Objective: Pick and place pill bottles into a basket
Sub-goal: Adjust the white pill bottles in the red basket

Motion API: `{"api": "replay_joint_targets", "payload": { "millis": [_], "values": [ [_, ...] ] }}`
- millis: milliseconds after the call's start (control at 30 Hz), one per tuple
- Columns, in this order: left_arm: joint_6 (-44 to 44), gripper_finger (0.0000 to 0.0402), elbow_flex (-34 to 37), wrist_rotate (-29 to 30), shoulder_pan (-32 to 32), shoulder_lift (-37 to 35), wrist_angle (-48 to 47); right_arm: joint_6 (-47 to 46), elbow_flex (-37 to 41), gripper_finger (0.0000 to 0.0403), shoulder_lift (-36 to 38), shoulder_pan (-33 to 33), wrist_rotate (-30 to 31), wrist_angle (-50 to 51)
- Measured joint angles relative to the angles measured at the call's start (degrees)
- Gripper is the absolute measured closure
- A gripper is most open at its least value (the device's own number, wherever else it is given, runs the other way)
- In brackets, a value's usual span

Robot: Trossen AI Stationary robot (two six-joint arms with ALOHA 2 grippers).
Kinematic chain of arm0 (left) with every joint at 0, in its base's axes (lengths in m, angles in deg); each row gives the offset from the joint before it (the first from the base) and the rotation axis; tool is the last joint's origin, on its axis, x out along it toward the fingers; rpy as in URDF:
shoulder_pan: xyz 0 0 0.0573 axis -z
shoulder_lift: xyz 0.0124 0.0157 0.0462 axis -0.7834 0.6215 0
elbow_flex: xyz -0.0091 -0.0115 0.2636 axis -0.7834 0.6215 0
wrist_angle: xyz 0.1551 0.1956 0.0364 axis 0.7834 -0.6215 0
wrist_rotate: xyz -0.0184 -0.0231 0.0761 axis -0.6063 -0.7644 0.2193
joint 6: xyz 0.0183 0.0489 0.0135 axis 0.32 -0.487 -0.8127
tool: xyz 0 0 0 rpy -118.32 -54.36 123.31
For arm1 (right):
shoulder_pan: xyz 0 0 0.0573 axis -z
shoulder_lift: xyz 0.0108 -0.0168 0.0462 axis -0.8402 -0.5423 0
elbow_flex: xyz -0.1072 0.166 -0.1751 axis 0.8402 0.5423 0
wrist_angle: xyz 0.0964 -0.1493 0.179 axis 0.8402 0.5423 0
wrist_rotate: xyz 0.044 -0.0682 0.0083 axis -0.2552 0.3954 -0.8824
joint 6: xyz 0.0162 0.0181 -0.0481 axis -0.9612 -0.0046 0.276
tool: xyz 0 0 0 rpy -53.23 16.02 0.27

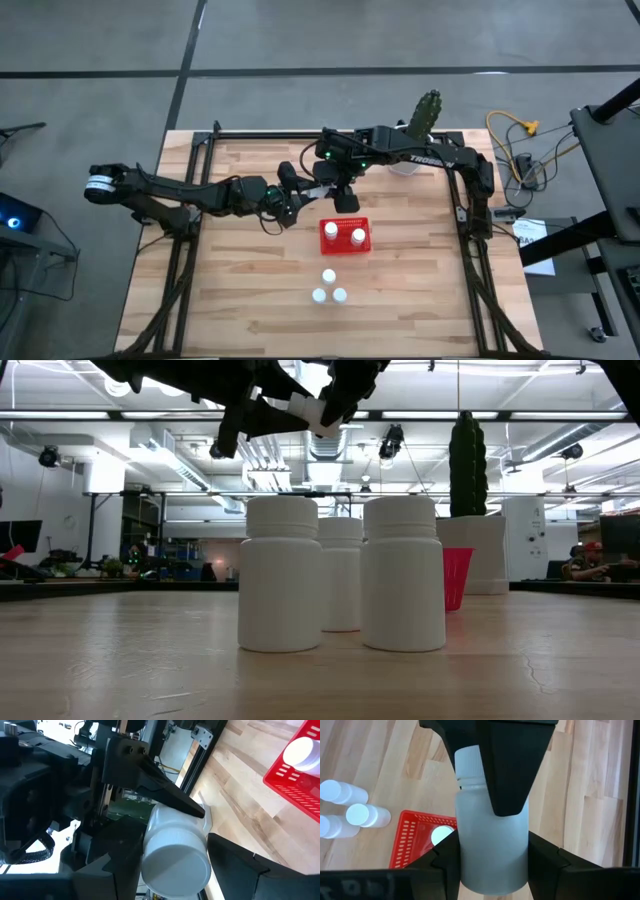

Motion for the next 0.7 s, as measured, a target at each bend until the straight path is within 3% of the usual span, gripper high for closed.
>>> {"api": "replay_joint_targets", "payload": {
  "millis": [133, 300, 700],
  "values": [
    [0.0, 0.0207, 0.0, 0.1, 0.0, 0.0, 0.0, 0.0, 0.0, 0.0248, 0.0, 0.0, -0.1, 0.0],
    [0.0, 0.0245, 0.0, 0.2, 0.0, 0.0, 0.0, 0.0, 0.0, 0.0248, 0.0, 0.0, -0.1, 0.0],
    [0.0, 0.0245, -0.1, 0.8, 0.0, 0.0, 0.0, 0.2, 0.0, 0.0240, 0.0, 0.0, -0.1, -0.1]
  ]
}}
